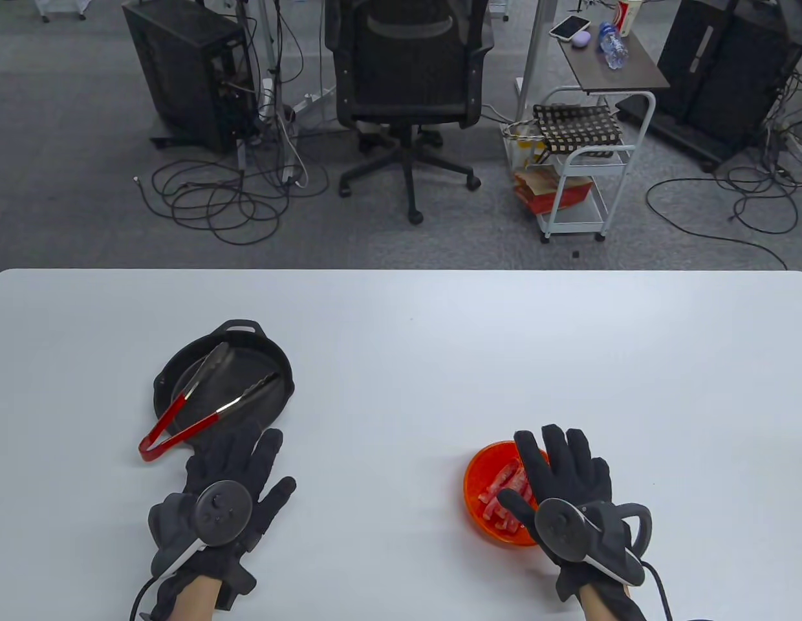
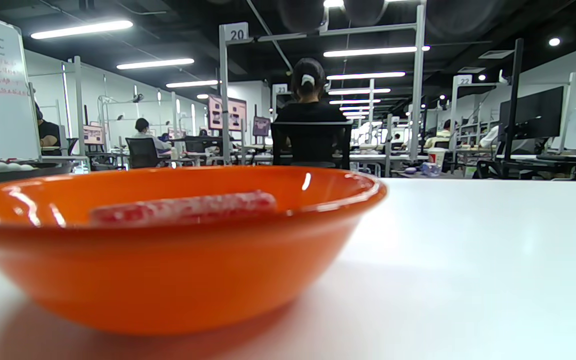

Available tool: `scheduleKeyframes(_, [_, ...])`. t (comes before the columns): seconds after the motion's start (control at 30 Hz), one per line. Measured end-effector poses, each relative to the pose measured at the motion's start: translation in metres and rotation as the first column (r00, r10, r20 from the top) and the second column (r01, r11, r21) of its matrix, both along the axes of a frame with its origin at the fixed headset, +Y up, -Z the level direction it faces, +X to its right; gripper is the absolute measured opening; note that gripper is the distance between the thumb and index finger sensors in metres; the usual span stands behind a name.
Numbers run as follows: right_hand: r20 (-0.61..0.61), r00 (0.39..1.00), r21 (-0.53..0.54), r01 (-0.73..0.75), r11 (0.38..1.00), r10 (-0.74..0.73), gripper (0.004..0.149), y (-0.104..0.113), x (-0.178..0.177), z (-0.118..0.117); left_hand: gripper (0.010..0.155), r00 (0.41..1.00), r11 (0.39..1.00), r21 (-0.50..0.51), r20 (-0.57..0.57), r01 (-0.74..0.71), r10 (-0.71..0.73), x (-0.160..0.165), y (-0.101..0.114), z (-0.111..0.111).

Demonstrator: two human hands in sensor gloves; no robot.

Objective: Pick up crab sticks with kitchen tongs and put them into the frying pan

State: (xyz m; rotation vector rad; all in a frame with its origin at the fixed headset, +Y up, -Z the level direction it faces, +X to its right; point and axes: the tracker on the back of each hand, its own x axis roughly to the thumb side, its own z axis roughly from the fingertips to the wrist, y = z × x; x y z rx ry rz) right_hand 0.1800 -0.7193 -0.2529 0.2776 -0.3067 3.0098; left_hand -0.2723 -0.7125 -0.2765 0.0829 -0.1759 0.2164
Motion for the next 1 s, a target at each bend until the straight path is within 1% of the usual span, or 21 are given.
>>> scheduleKeyframes(0.13, [0.001, 1.000, 0.000, 0.003, 1.000, -0.003, 0.080, 0.000, 0.000, 0.000, 0.073, 1.000, 1.000, 0.003, -0.011, 0.000, 0.000, -0.001, 0.000, 0.000])
scheduleKeyframes(0.27, [0.003, 1.000, -0.008, 0.007, 1.000, -0.007, 0.080, 0.000, 0.000, 0.000, 0.073, 0.999, 0.999, -0.018, -0.039, -0.026, 0.026, -0.007, 0.000, -0.003])
scheduleKeyframes(0.43, [0.005, 1.000, -0.008, 0.006, 1.000, -0.006, 0.080, 0.000, 0.000, 0.000, 0.073, 0.995, 1.000, 0.005, -0.093, -0.026, 0.027, -0.016, 0.002, -0.004])
scheduleKeyframes(0.57, [0.001, 1.000, -0.015, 0.007, 1.000, -0.007, 0.080, -0.001, -0.001, 0.000, 0.071, 0.985, 0.999, 0.029, -0.174, -0.016, 0.021, -0.024, 0.003, -0.004])
scheduleKeyframes(0.7, [0.002, 1.000, -0.020, 0.010, 1.000, -0.010, 0.079, -0.001, -0.002, 0.000, 0.070, 0.956, 0.999, 0.016, -0.290, 0.047, -0.041, -0.036, -0.001, -0.009])
scheduleKeyframes(0.8, [0.003, 1.000, -0.023, 0.015, 1.000, -0.015, 0.079, -0.001, -0.002, 0.000, 0.071, 0.929, 0.998, -0.047, -0.366, 0.028, -0.044, -0.044, -0.008, -0.013])
scheduleKeyframes(0.93, [0.004, 1.000, -0.031, 0.023, 0.999, -0.023, 0.079, -0.002, -0.002, -0.001, 0.082, 0.895, 0.973, -0.229, -0.434, 0.003, -0.105, -0.051, -0.019, -0.018])
scheduleKeyframes(1.0, [0.003, 1.000, -0.032, 0.026, 0.999, -0.025, 0.079, -0.002, -0.003, -0.001, 0.085, 0.884, 0.964, -0.266, -0.446, 0.019, -0.141, -0.052, -0.022, -0.020])
